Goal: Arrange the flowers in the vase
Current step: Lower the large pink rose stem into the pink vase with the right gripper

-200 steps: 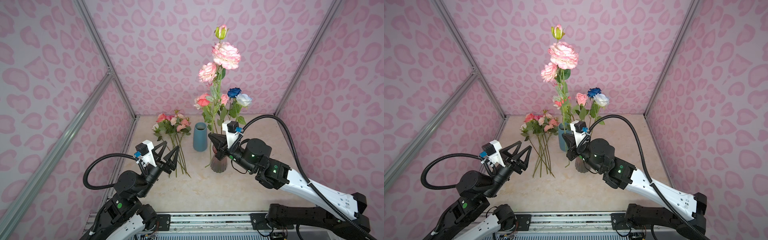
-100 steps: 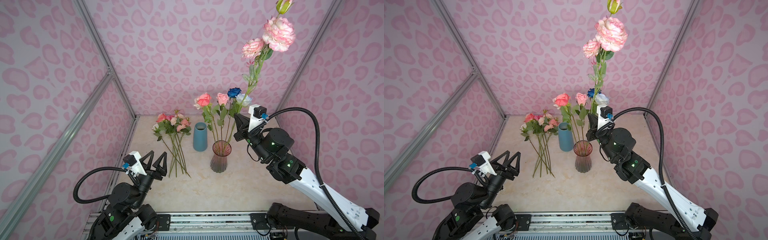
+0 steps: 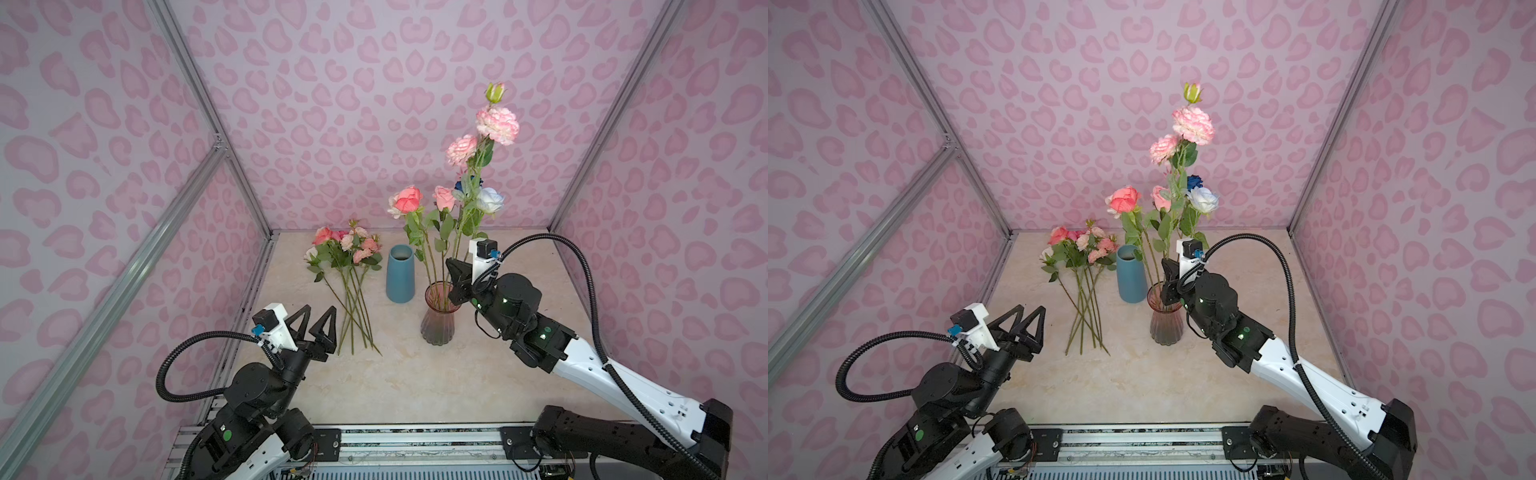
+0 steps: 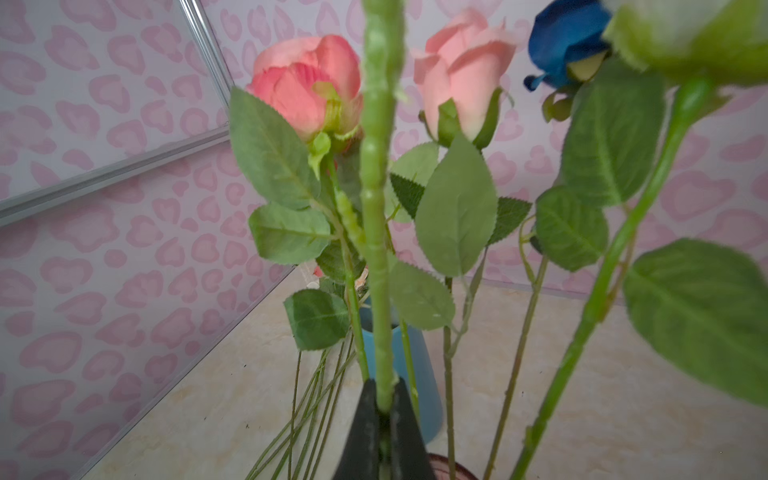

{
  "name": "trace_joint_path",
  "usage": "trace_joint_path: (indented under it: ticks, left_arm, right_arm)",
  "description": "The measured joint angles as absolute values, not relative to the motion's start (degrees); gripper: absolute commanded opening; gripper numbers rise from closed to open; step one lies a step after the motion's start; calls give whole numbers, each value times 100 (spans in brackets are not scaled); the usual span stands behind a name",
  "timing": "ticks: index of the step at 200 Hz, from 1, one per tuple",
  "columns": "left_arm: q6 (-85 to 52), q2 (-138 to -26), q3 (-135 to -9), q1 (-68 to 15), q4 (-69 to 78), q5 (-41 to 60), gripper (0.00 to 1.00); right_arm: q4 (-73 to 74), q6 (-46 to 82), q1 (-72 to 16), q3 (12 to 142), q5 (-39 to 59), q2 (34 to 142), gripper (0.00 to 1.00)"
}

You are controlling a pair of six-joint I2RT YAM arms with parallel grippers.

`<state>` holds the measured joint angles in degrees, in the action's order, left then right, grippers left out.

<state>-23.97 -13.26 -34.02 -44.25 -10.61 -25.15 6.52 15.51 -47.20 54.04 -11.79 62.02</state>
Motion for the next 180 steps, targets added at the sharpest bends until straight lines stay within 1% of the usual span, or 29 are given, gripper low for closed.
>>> trace_joint_path:
  ticks: [42,70,93,136,180]
  left_arm:
    - [-2432,-1551,-3400,-4423,-1057,-2510,77]
    - [-2464,-1673,-3378,-4423,-1020,-2486,77]
    - [-2506,-1778,-3367,-4425,-1015,-2484,77]
    - [-2545,-1992,-3365,-4423,-930,-2445,77]
    - [-2545,-2285,-3365,-4421,-886,-2445,77]
  right_arm:
    - [696,1896,-4967,5050,-1249,6287,17]
    - [676,2021,-5022,4851,-1347,6198,20]
    - [609,2034,-5170,4849,-1459,6171,26]
    - [443,2036,-5212,4766,-1573,5979,28]
    - [357,2036,-5214,4661,-1765,5634,34]
